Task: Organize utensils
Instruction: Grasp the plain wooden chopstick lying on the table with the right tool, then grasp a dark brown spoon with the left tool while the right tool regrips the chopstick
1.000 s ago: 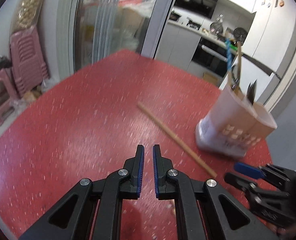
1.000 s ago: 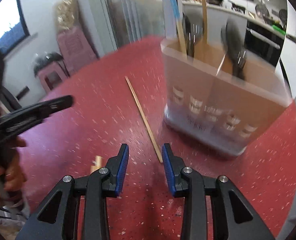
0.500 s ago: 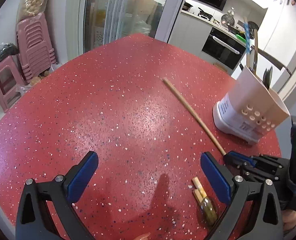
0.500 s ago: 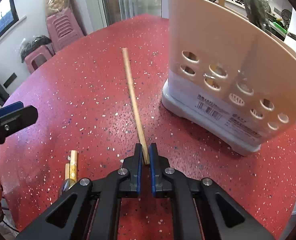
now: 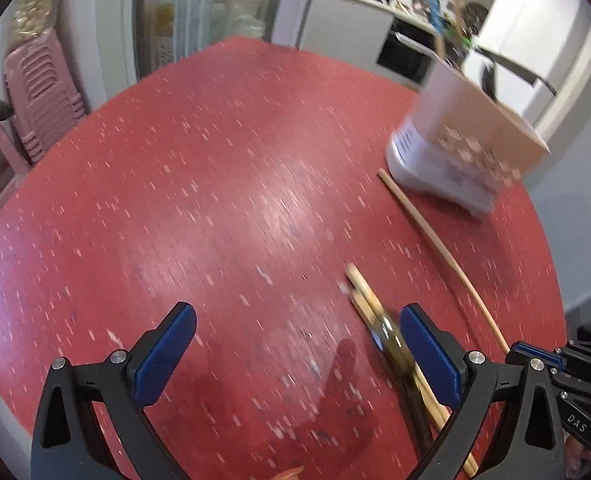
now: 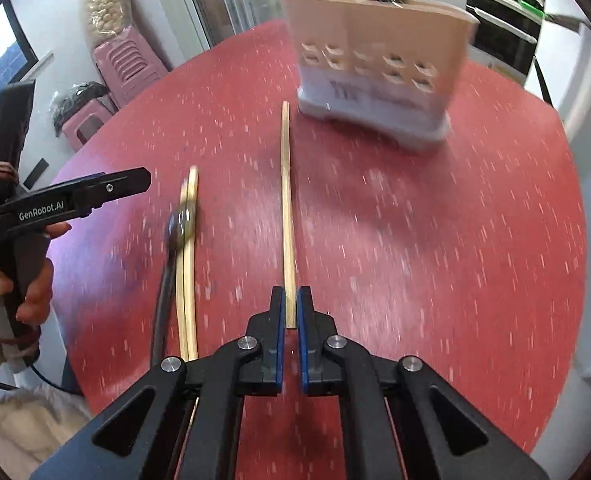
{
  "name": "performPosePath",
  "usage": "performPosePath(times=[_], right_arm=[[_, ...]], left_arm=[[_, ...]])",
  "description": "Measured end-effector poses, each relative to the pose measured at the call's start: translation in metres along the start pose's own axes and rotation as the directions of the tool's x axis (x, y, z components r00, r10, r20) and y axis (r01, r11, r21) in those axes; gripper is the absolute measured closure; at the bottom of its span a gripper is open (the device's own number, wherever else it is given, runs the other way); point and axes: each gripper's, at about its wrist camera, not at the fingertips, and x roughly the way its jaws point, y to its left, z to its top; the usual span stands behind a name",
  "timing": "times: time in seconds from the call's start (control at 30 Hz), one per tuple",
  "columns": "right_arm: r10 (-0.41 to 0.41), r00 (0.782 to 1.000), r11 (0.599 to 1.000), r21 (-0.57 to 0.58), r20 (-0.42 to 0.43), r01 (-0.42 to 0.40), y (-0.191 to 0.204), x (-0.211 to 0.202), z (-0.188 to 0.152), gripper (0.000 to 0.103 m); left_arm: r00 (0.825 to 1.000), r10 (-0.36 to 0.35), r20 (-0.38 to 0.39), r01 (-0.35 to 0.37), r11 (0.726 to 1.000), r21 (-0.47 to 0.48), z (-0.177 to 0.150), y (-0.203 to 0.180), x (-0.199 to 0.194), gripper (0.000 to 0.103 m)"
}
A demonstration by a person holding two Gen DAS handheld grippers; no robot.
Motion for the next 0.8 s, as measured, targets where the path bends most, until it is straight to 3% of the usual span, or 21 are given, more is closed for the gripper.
performPosePath(times=[0.2, 0.23, 0.37, 0.53, 0.8], right_arm=[[0.001, 1.0, 0.999, 0.042, -0.022, 0.0, 0.002, 0.003, -0.016, 0.096], [0.004, 1.0, 0.999, 0.043, -0.023, -0.003, 0.004, 0.004, -0.016, 0.096], [0.008, 1.0, 0.999, 0.045, -0.013, -0.007, 0.005, 0.002, -0.013, 0.096], [0.018, 1.0, 0.997, 0.071, 0.005, -0.018, -0.001, -0.004, 0.011, 0.096], [0.033, 0.996, 0.994, 0.107, -0.08, -0.024, 0.003, 0.031, 0.065, 0.092]], left_arm=[[0.993, -0.032, -0.118, 0.041, 0.996, 0.076, -0.029, -0.032, 0.003, 0.001], [0.99, -0.045, -0.136, 0.055, 0.996, 0.073, -0.033, -0.035, 0.004, 0.006], [0.989, -0.043, -0.142, 0.057, 0.994, 0.097, -0.038, -0.049, 0.001, 0.006], [0.989, -0.015, -0.149, 0.033, 0.992, 0.121, -0.042, -0.059, 0.0, 0.007], [0.987, 0.024, -0.159, -0.004, 0.992, 0.125, -0.054, -0.065, -0.008, 0.007]])
